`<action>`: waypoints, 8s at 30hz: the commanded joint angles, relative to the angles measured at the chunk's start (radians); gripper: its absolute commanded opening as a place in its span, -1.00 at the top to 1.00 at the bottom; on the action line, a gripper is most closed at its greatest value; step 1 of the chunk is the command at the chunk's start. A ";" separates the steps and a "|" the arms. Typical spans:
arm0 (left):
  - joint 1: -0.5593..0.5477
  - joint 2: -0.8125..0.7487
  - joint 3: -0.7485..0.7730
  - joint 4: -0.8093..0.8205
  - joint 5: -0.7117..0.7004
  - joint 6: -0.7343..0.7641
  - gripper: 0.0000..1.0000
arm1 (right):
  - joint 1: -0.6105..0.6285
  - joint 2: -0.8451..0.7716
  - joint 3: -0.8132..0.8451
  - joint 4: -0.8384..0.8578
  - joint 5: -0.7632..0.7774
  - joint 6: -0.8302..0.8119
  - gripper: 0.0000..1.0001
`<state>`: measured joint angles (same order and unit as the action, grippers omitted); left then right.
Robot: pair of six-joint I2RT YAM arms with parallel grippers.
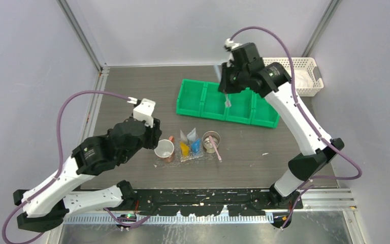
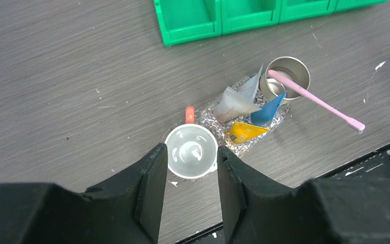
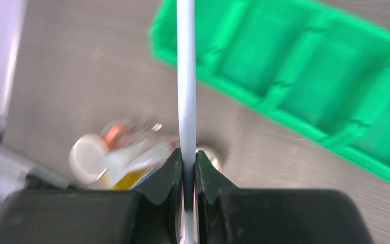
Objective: Prepare toiletry sets of a toothbrush and toothpaste on the tray
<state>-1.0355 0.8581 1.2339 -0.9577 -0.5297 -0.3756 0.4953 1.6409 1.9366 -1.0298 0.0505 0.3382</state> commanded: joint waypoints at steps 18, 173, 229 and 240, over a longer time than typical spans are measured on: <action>0.002 -0.346 -0.143 -0.074 -0.229 -0.204 0.18 | 0.720 0.354 0.300 -0.513 -0.066 0.014 0.88; 0.706 -0.828 -0.847 0.220 0.523 -0.539 -0.10 | 0.007 -0.305 -0.691 0.453 0.111 0.076 -0.99; -0.198 -0.080 -0.267 0.418 -0.056 0.087 -0.14 | -0.061 -0.202 -0.710 0.507 -0.037 0.097 -0.99; -0.788 0.151 -0.256 0.137 -0.619 -0.412 -0.11 | -0.072 -0.226 -0.718 0.487 -0.025 0.092 -0.99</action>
<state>-1.6772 0.9466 0.9550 -0.6659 -0.8616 -0.5014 0.4316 1.4380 1.2167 -0.5545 0.0208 0.4248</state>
